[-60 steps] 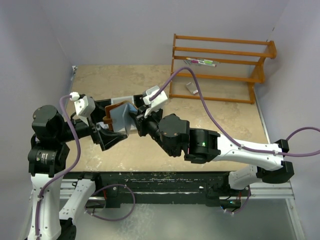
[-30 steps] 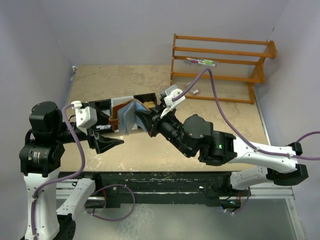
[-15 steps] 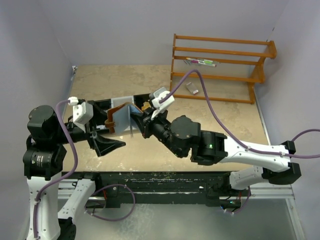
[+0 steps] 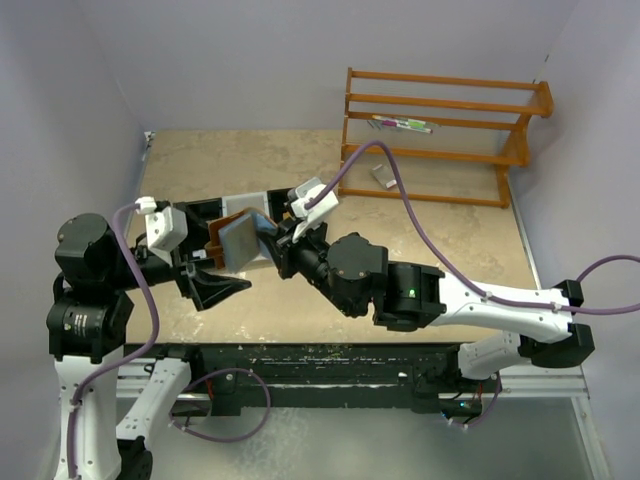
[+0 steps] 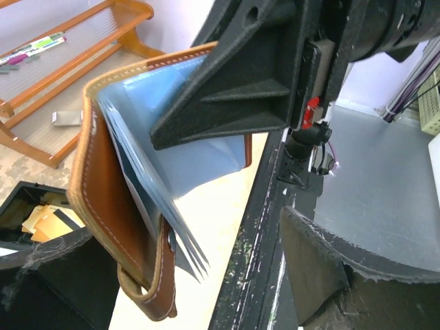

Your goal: Take the credit cards out of the card holder

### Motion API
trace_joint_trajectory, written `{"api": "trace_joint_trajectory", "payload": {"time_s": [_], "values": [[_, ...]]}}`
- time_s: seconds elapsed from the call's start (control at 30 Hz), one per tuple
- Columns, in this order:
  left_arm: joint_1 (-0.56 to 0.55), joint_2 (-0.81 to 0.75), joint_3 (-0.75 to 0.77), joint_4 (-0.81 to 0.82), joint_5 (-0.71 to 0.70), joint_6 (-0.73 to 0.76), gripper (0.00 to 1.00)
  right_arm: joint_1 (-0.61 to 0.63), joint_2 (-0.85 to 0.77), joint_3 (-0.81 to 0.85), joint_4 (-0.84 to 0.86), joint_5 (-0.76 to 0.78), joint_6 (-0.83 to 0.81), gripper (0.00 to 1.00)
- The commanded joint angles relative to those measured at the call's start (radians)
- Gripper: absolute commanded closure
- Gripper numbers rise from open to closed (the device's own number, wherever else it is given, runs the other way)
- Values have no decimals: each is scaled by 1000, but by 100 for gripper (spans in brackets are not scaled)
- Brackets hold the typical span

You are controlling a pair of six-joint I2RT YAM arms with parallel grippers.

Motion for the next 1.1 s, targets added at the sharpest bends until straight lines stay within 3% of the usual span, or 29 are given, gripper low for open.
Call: {"api": "trace_joint_trajectory", "payload": {"time_s": [0.0, 0.13, 0.57, 0.9, 1.07], "values": [[-3, 2, 44, -102, 27, 166, 14, 7, -40, 27, 71, 9, 3, 100], [-3, 36, 114, -285, 24, 358, 21, 7, -61, 4, 85, 4, 0, 100], [-2, 64, 134, -230, 53, 298, 52, 8, -78, -10, 70, -21, 8, 100], [-2, 59, 125, -235, 56, 295, 64, 11, -88, -22, 74, -49, 8, 100], [-2, 56, 120, -240, 71, 298, 66, 11, -96, -33, 82, -58, 7, 100]]}}
